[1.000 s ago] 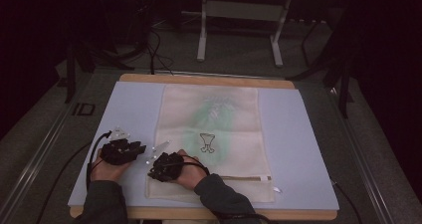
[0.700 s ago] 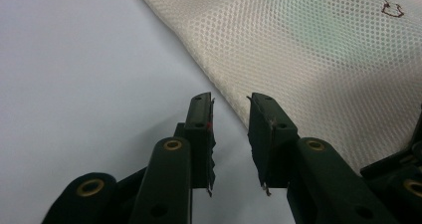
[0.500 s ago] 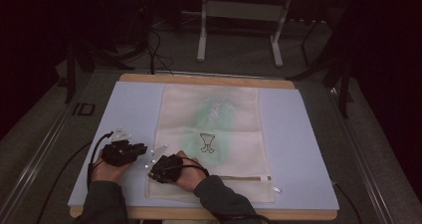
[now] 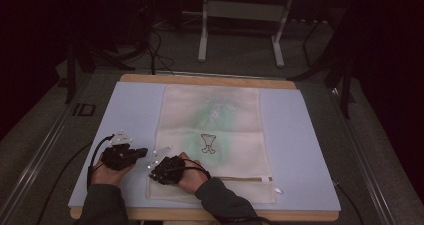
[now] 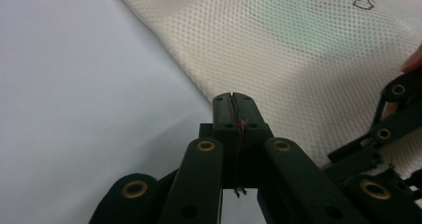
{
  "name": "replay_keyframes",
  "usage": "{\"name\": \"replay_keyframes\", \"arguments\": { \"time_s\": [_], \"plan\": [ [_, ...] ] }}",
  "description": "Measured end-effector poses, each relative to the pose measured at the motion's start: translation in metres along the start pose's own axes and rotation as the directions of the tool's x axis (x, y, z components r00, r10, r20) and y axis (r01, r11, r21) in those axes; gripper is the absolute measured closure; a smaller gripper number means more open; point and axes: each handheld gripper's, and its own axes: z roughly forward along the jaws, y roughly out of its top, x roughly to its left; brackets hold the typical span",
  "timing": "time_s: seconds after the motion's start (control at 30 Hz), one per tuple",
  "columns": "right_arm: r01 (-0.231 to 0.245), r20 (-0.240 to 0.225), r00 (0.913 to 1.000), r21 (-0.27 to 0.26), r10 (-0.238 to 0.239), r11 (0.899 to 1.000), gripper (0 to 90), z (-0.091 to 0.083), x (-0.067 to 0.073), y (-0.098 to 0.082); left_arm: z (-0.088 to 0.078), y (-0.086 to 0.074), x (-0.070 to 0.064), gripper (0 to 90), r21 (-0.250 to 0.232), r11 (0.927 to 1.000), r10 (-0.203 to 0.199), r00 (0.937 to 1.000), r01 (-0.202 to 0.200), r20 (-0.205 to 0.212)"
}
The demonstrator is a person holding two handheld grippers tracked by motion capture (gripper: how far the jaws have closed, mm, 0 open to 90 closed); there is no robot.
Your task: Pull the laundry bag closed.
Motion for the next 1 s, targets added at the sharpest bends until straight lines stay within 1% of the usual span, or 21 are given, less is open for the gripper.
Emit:
{"name": "replay_keyframes", "arguments": {
  "time_s": [0.23,0.33,0.53,0.57,0.6,0.63,0.7,0.8,0.83,0.87,1.0],
  "plan": [
    [0.001,0.005,1.0000,-0.017,-0.001,1.000,81.8,0.000,0.000,-0.002,0.001,-0.001,-0.010,89.5,0.025,0.9996,0.014,0.9997,-0.014,0.018],
    [0.007,0.008,0.9999,-0.016,-0.007,1.000,81.8,0.000,0.000,-0.002,0.004,-0.002,-0.010,89.5,0.041,0.9991,0.008,0.9997,-0.009,0.023],
    [0.006,0.015,0.9999,-0.022,-0.005,1.000,81.8,0.000,0.001,-0.003,0.008,-0.003,-0.010,89.5,0.057,0.9983,0.006,0.9994,-0.008,0.034],
    [0.005,0.012,0.9999,-0.023,-0.004,1.000,81.9,0.000,0.001,-0.003,0.012,-0.002,-0.011,89.6,0.065,0.9978,-0.006,0.9986,0.003,0.053],
    [0.005,0.012,0.9999,-0.023,-0.004,1.000,81.9,0.000,0.001,-0.003,0.012,-0.002,-0.011,89.6,0.065,0.9978,-0.006,0.9986,0.003,0.053],
    [0.004,0.012,0.9999,-0.021,-0.003,1.000,81.9,0.000,0.001,-0.003,0.017,-0.001,-0.012,89.6,0.088,0.9961,-0.001,0.9983,-0.004,0.058],
    [0.008,0.014,0.9999,-0.018,-0.008,1.000,81.9,0.000,0.002,-0.003,0.022,-0.001,-0.014,89.6,0.110,0.9939,0.003,0.9977,-0.011,0.068],
    [0.006,0.015,0.9999,-0.021,-0.005,1.000,81.9,0.000,0.002,-0.003,0.027,-0.002,-0.015,89.6,0.137,0.9905,0.004,0.9967,-0.015,0.081],
    [0.005,0.015,0.9999,-0.021,-0.005,1.000,81.9,0.000,0.002,-0.003,0.027,-0.002,-0.014,89.6,0.151,0.9883,0.004,0.9967,-0.016,0.081],
    [0.006,0.017,0.9998,-0.023,-0.006,1.000,81.9,0.000,0.002,-0.003,0.028,-0.002,-0.014,89.7,0.149,0.9888,-0.010,0.9966,-0.002,0.082],
    [0.006,0.018,0.9998,-0.021,-0.006,1.000,81.9,0.000,0.002,-0.003,0.026,-0.003,-0.016,89.8,0.166,0.9861,-0.010,0.9970,-0.003,0.077]
  ]
}}
